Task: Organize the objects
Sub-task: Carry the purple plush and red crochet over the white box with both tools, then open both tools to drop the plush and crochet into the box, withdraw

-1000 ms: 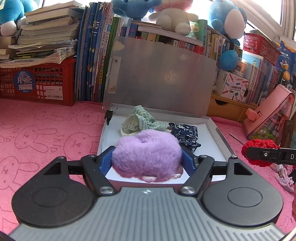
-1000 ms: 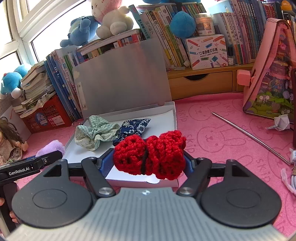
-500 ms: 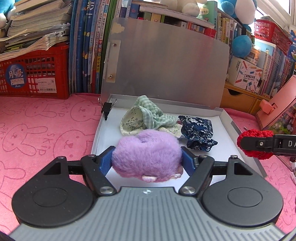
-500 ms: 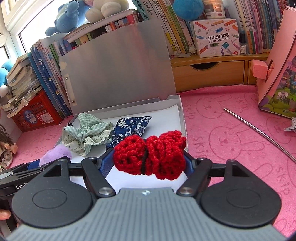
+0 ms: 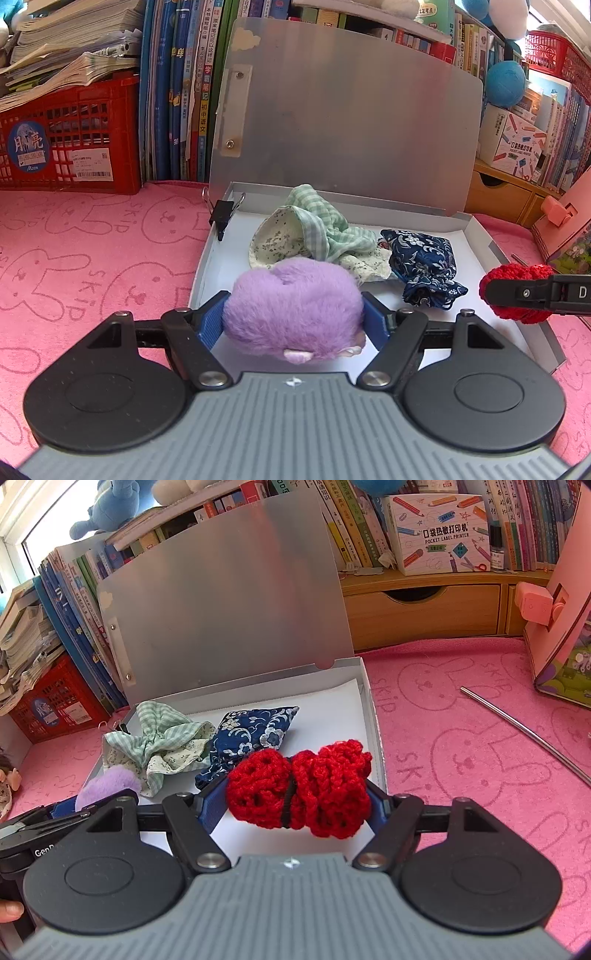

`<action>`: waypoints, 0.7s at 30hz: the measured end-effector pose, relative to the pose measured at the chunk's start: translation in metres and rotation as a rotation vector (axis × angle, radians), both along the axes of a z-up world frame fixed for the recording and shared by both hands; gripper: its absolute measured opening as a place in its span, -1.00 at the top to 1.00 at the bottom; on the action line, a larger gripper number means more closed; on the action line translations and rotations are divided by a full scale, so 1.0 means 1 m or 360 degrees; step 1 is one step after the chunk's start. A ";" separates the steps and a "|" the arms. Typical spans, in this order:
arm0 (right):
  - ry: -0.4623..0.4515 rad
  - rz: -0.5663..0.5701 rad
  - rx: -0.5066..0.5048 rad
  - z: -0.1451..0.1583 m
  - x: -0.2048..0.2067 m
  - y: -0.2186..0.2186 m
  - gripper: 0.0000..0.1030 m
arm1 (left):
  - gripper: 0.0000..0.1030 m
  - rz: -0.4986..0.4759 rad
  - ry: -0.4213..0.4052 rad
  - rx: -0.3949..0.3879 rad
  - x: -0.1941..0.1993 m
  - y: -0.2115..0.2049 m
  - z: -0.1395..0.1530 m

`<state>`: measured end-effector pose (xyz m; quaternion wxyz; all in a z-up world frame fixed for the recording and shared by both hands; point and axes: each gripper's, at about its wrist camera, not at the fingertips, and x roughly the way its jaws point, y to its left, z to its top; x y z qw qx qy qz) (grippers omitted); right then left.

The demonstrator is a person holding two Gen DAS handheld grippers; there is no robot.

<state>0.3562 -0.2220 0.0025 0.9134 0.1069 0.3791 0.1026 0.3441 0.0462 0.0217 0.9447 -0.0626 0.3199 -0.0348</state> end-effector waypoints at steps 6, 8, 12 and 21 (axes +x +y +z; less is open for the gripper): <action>0.0006 0.0003 0.0001 -0.004 0.007 0.002 -0.49 | -0.51 -0.0018 -0.0003 0.0035 0.006 -0.002 -0.005; 0.0005 0.0005 0.0003 -0.006 0.009 0.002 -0.49 | -0.51 -0.0019 -0.0004 0.0041 0.008 -0.003 -0.007; 0.0010 0.0005 0.0002 -0.011 0.013 0.001 -0.50 | -0.51 -0.0016 -0.0008 0.0049 0.014 -0.005 -0.009; 0.0007 0.0009 0.0004 -0.016 0.022 0.002 -0.51 | -0.52 -0.0016 -0.0020 0.0100 0.022 -0.014 -0.018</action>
